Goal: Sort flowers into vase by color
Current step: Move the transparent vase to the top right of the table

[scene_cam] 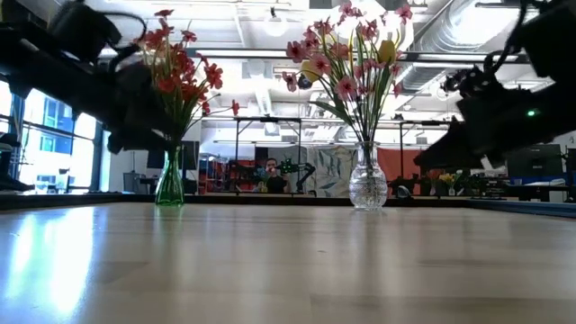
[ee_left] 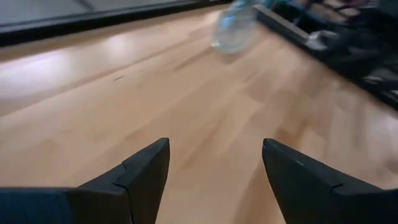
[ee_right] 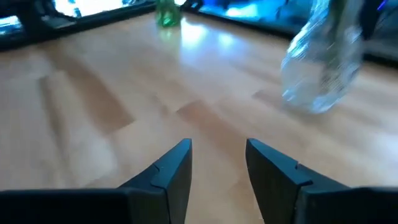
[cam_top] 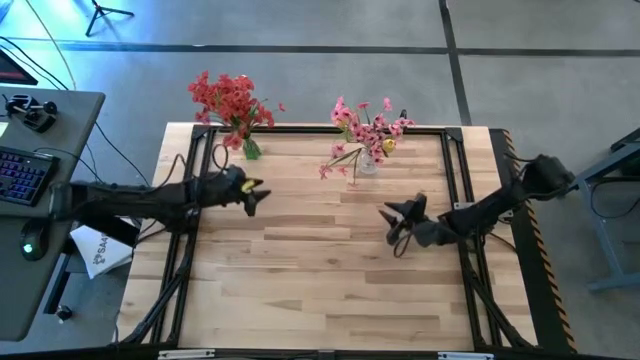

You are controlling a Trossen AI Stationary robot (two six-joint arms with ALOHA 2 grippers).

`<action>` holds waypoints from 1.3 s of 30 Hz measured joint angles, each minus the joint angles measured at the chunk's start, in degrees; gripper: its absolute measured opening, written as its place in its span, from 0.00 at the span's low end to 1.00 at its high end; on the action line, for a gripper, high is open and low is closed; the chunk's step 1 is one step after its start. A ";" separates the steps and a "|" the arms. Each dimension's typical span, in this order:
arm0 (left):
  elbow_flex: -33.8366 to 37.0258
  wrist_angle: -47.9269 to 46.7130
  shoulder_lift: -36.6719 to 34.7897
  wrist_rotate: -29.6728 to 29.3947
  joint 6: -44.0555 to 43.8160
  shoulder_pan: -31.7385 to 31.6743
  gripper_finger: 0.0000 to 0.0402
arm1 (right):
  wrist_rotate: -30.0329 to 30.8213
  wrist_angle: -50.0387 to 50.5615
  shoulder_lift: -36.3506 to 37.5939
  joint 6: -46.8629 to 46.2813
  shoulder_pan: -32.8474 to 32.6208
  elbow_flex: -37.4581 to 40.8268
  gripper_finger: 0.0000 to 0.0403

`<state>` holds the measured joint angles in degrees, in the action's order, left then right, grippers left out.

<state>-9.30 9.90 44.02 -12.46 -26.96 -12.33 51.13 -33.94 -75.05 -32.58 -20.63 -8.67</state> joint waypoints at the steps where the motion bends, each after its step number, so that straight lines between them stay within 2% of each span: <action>1: 0.06 1.25 0.29 -1.80 0.00 2.69 0.61 | 0.07 -1.98 -0.01 2.67 1.29 0.56 0.38; 4: 0.10 4.65 1.75 -8.95 0.06 9.92 0.61 | -1.71 -4.54 -0.02 10.95 6.25 0.03 0.44; 8: 0.10 9.51 4.81 -17.27 1.73 16.30 0.60 | -6.98 -4.52 -0.02 18.48 15.53 -2.61 0.59; 12: 0.12 12.56 8.64 -20.65 2.06 19.28 0.60 | -10.76 -4.52 -0.02 22.29 24.81 -4.87 0.75; 16: 0.13 14.77 12.73 -21.39 1.10 20.46 0.60 | -15.79 -5.14 -0.02 25.27 31.55 -6.55 0.82; 21: 0.13 20.57 17.67 -21.52 1.51 20.60 0.60 | -23.20 -7.93 -2.74 28.77 37.89 -8.98 0.82; 27: 0.13 26.05 21.88 -21.48 2.12 20.60 0.60 | -24.96 -9.46 -10.25 30.76 42.09 -13.45 0.79; 31: 0.13 26.43 24.04 -21.49 1.85 20.60 0.60 | -25.04 -10.78 -14.06 33.15 42.88 -15.40 0.77; 35: 0.13 26.53 25.74 -21.47 1.51 20.58 0.60 | -24.20 -11.21 -15.07 34.36 42.87 -16.02 0.69; 39: 0.13 26.48 26.69 -21.45 0.10 20.58 0.60 | -23.70 -11.38 -14.06 34.36 42.89 -16.02 0.55</action>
<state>-9.17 36.38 70.71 -33.91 -26.86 8.25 27.44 -45.32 -89.11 1.78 22.26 -24.69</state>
